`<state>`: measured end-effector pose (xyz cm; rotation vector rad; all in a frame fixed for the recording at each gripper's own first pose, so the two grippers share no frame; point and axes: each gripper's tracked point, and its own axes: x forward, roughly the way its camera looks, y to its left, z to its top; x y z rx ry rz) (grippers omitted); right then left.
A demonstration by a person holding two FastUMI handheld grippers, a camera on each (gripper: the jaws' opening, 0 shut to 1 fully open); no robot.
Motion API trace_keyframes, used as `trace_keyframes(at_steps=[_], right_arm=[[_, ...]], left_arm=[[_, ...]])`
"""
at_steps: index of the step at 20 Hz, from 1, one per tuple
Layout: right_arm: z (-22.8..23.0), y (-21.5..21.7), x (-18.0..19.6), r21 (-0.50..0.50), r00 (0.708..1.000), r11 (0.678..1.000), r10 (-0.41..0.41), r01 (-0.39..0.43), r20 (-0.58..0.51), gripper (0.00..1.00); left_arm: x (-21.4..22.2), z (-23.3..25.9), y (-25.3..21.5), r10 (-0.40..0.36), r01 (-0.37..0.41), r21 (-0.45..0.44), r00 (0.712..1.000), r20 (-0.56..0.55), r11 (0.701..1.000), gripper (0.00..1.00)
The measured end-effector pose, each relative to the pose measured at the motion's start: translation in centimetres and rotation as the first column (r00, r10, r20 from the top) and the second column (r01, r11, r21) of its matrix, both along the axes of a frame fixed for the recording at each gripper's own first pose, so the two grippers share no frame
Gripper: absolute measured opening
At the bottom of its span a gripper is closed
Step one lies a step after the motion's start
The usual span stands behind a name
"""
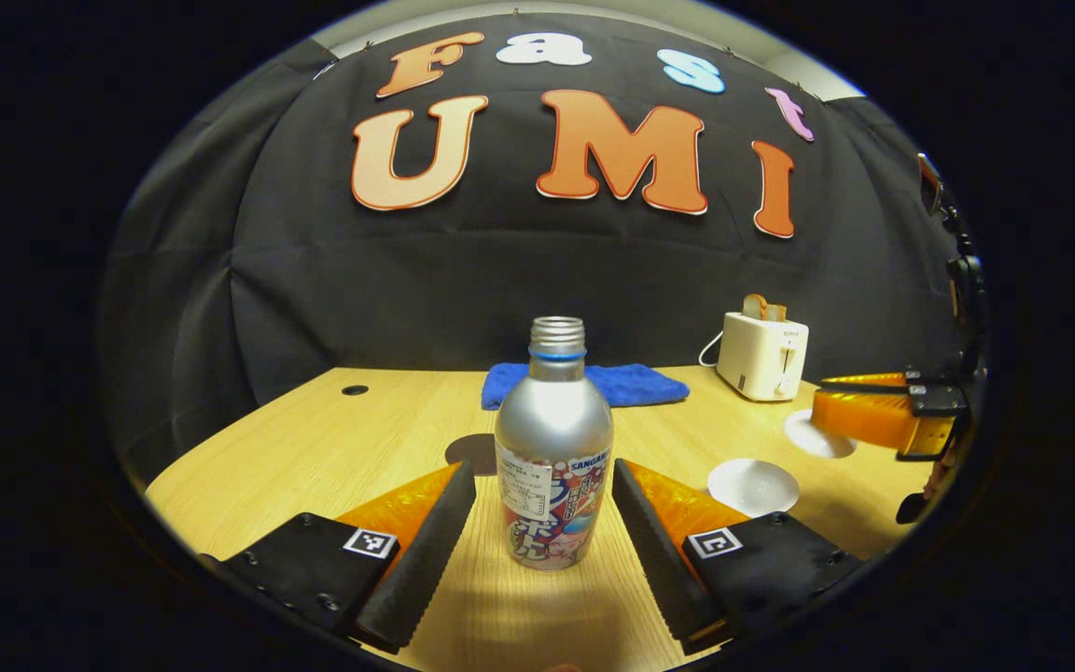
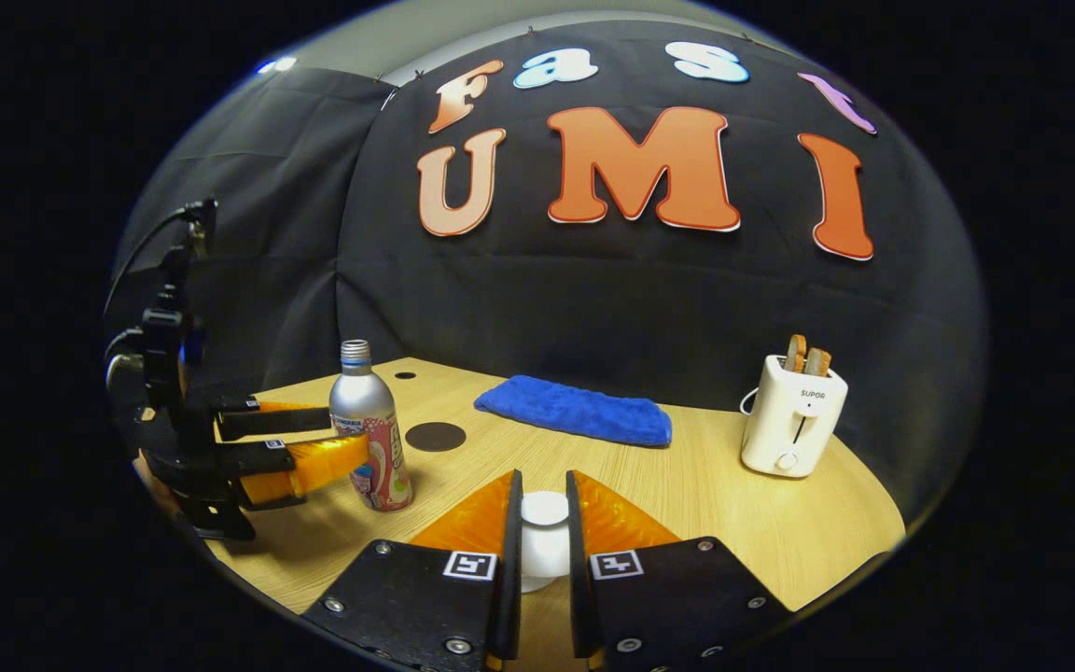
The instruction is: Open the teacup lid with one hand, grasp the water bottle and pour water into the teacup with the other hand; after pouring, place the water bottle on the coaster and then close the teacup lid.
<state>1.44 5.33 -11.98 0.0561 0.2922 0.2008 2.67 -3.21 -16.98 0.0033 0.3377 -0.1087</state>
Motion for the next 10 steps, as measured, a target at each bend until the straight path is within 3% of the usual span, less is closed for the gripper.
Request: trace_keyframes(at_steps=[3, 4, 5, 7, 10], right_arm=[[0.5, -1.3, -0.3, -0.004, 1.0, 1.0, -0.022, 0.022, 0.01, 0.18], [0.6, -1.6, -0.4, -0.007, 1.0, 1.0, -0.027, 0.027, 0.01, 0.22], [0.8, -2.0, -0.5, -0.009, 0.999, 0.999, -0.034, 0.034, 0.014, 0.22], [1.2, -2.6, -0.8, -0.014, 0.999, 0.999, -0.046, 0.046, 0.024, 0.22], [1.4, -3.6, -1.1, -0.015, 0.998, 0.998, -0.063, 0.063, 0.031, 0.22]], left_arm=[[0.5, -1.2, -0.1, -0.002, 0.002, 0.008, 0.999, -0.032, 1.0, 0.97], [0.6, -1.7, -0.1, -0.002, 0.002, 0.016, 0.999, -0.043, 1.0, 0.98], [0.8, -2.1, -0.2, -0.006, 0.007, 0.022, 0.999, -0.054, 1.0, 0.94], [1.1, -2.8, -0.2, -0.009, 0.01, 0.026, 0.998, -0.069, 1.0, 0.97], [1.6, -2.7, 0.2, 0.006, -0.004, 0.041, 0.998, -0.068, 0.999, 0.84]])
